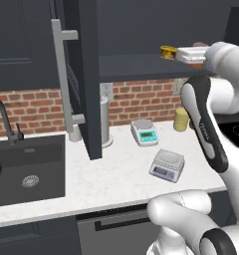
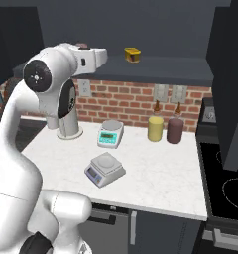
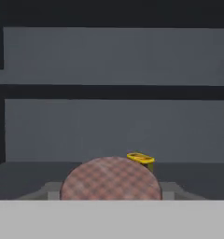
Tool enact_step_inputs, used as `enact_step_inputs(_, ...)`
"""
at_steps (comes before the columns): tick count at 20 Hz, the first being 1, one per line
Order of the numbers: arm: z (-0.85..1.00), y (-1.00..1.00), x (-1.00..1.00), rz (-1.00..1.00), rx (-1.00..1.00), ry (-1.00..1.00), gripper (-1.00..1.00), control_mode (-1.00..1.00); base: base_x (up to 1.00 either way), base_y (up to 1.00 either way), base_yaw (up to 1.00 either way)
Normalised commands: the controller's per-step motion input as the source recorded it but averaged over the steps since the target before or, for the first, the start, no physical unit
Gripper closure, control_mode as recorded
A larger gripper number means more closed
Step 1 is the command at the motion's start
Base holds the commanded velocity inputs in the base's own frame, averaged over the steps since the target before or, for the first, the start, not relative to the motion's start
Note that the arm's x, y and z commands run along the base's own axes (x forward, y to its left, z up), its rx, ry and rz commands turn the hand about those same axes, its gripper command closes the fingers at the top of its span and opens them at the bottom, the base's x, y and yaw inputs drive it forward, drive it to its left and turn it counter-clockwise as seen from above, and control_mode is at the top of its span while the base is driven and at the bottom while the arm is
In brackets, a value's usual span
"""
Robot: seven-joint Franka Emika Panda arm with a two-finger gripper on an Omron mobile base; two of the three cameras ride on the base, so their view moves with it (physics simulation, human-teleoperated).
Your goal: Pick the jam and place it on the digital scale for weighing, and close the cabinet.
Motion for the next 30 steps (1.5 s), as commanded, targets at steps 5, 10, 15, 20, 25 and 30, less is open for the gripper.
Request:
enact_step_inputs(5,-0.7,-0.14,-0.46,0.0,-0.07,0.26,1.0,-1.0,0.0,0.0,0.0)
enact_step_inputs(10,-0.83,-0.06,-0.04,0.15,-0.06,0.21,1.0,-1.0,0.0,0.0,0.0)
enact_step_inputs(15,-0.84,0.0,0.03,0.27,-0.05,0.07,1.0,-1.0,0.0,0.0,0.0)
enact_step_inputs(20,-0.8,0.0,0.09,0.29,0.0,0.11,1.0,-1.0,0.0,0.0,0.0)
enact_step_inputs(25,-0.81,0.0,0.15,0.26,0.0,0.11,1.0,-1.0,0.0,0.0,0.0)
enact_step_inputs(30,-0.69,-0.06,0.19,0.23,0.0,0.02,1.0,-1.0,0.0,0.0,0.0)
